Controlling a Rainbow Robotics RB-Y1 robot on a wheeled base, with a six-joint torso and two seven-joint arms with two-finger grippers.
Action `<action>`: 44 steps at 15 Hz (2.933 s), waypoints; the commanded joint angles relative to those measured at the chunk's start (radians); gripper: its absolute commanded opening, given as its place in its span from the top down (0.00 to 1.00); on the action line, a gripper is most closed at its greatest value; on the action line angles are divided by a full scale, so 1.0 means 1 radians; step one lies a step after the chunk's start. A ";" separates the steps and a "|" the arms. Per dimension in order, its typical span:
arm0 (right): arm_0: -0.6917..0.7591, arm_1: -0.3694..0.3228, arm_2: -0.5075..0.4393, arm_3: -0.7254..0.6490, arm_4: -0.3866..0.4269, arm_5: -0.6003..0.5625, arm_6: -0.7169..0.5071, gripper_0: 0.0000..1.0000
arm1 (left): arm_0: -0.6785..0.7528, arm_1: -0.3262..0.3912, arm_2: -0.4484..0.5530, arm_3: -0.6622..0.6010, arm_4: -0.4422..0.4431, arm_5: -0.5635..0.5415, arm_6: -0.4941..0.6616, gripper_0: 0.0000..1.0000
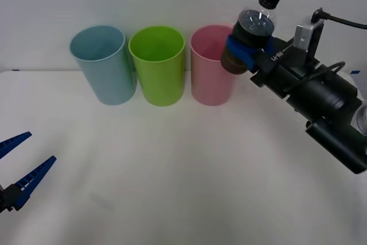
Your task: Grasp the object on the table and drop it into the matching bin: aluminum can to the light blue bin, PET bottle to the pink bin.
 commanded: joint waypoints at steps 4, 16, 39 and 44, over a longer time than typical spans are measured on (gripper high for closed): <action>-0.207 0.097 -0.014 0.270 0.099 0.000 -0.014 1.00 | 0.000 0.000 0.000 0.000 0.000 0.000 0.000 0.00; -0.474 0.256 -0.023 0.640 0.202 0.025 0.005 1.00 | 0.000 0.000 0.000 0.000 0.000 0.000 0.000 0.00; -0.209 0.098 -0.018 0.334 0.096 -0.041 0.037 0.00 | 0.000 0.000 0.000 0.000 0.000 0.000 0.000 0.00; 0.055 -0.005 -0.074 0.092 0.024 -0.123 0.046 0.00 | 0.000 0.000 0.000 0.000 0.000 0.000 0.000 0.00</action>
